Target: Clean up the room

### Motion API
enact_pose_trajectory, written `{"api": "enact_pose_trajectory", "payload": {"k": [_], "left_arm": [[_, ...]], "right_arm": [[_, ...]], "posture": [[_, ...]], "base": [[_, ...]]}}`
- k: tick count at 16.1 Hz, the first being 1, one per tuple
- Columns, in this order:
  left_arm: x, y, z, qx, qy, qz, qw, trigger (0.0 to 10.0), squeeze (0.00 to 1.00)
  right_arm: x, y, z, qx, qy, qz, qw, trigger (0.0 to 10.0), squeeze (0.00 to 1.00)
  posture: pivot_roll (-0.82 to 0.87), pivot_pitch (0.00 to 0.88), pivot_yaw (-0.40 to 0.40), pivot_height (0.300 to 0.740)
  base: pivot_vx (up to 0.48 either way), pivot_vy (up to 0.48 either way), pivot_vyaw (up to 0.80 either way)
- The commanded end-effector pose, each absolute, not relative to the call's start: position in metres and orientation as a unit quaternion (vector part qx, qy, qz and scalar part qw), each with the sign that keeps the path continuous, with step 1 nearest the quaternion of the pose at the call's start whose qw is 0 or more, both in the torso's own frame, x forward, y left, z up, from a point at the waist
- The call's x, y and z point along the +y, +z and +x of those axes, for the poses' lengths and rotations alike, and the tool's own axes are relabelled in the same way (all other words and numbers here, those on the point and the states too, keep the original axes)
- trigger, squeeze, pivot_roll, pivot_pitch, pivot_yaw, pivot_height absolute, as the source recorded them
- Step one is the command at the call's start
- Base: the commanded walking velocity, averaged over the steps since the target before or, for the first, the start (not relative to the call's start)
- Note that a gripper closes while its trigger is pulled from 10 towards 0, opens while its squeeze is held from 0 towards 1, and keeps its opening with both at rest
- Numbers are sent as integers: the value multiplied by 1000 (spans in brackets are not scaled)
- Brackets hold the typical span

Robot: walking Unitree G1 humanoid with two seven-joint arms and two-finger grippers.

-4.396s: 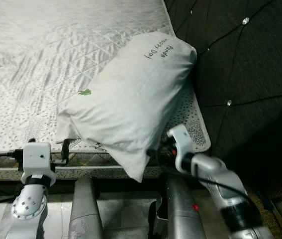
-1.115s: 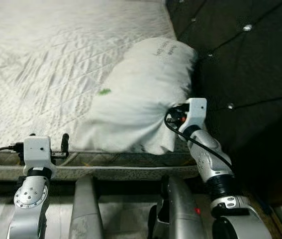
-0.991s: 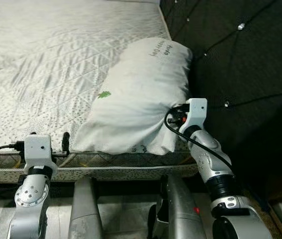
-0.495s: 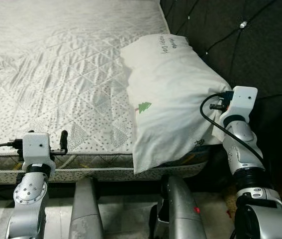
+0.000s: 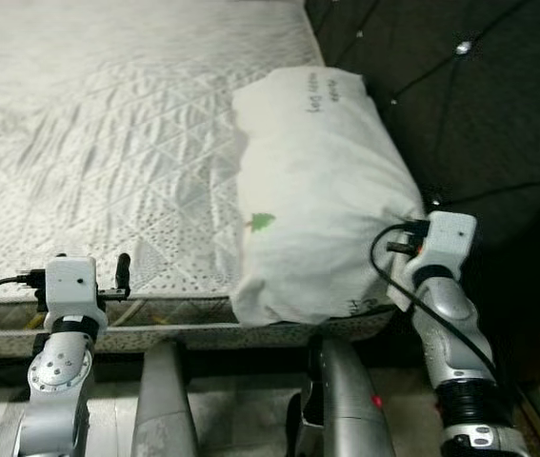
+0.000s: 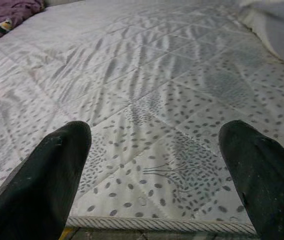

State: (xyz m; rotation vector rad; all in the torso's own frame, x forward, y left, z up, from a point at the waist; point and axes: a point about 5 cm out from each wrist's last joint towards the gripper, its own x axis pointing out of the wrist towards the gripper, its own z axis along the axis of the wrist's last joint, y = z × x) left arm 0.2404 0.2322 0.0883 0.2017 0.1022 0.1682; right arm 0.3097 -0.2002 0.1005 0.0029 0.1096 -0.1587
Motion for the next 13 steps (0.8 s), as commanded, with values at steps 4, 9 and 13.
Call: {"api": "enact_pose_trajectory", "payload": {"k": [4,9,13], "left_arm": [[232,86,242,54,87,105,989,10000,0],[232,89,246,52,91,97,990,10000,0],[222,90,248,46,89,94,990,10000,0]], "right_arm": [[-193,106,312,56,-66,31,996,10000,1000],[-177,106,315,44,-38,46,997,10000,1000],[-175,110,317,33,-9,28,999,10000,1000]], "posture": [[133,60,-62,557],[195,43,-63,557],[192,39,-85,557]], "base": [[0,0,0],[0,0,0],[0,0,0]]}}
